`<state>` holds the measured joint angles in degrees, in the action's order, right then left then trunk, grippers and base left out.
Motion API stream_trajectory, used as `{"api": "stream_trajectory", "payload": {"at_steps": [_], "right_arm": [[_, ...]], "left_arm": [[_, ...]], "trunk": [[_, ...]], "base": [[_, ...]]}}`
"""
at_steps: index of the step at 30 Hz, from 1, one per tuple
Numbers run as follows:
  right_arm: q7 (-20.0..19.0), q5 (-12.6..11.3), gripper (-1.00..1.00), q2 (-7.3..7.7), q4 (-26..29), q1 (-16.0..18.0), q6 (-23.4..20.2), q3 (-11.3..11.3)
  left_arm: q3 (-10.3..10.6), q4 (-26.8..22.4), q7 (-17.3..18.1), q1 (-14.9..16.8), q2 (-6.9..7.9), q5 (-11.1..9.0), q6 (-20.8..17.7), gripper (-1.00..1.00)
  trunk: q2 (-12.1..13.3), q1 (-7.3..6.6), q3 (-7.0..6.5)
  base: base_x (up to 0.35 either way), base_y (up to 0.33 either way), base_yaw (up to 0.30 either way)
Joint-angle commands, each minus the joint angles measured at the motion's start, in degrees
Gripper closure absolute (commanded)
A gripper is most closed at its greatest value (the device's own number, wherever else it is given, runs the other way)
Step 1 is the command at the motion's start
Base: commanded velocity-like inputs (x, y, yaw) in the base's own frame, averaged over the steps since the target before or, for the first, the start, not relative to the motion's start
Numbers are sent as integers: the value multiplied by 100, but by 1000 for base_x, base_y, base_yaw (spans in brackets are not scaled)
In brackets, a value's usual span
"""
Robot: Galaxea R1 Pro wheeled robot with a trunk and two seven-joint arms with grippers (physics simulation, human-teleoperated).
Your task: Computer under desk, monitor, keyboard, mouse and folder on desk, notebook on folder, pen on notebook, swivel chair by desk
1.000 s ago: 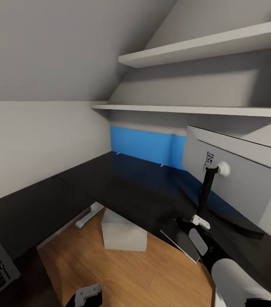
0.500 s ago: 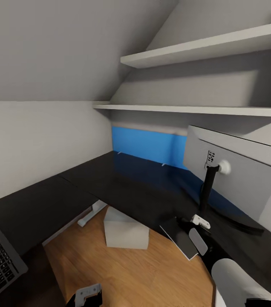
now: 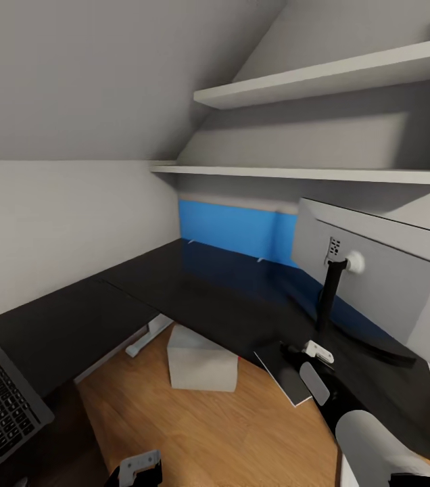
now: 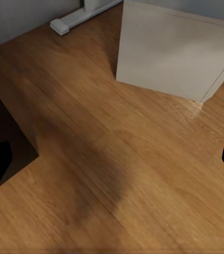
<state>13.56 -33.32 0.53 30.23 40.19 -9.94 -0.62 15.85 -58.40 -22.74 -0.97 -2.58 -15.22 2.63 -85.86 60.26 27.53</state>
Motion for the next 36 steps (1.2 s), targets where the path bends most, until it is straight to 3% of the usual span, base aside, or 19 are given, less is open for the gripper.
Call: {"api": "stream_trajectory", "payload": {"at_steps": [1,7,11,17,24,36], "right_arm": [[41,-82,-100,0,-265,-3,-42,-8],[41,-79,-100,0,-253,-3,-9,-14],[56,-62,-100,-6,-231,-3,505,15],[65,-47,-100,-3,-211,-3,702,29],[66,-35,-100,11,-120,-6,768,29],[71,-26,-100,9,142,-11,773,41]], "left_arm": [[15,-5,-27,1,3,-60,27,-100],[15,-5,-26,1,1,-60,27,-100],[23,0,-22,1,-9,-60,27,-100],[34,6,-14,1,-14,-55,27,-100],[65,309,-11,2,-30,-37,27,-100],[63,374,-11,1,-32,-35,27,-100]], "trunk": [[-2,0,6],[38,-22,-12],[198,-110,-84],[439,-241,-192],[719,-395,-317],[1120,-615,-497]], "base": [[-17,7,0],[-8,3,0],[-1,0,0],[0,0,0],[0,0,0],[0,0,0]]}}
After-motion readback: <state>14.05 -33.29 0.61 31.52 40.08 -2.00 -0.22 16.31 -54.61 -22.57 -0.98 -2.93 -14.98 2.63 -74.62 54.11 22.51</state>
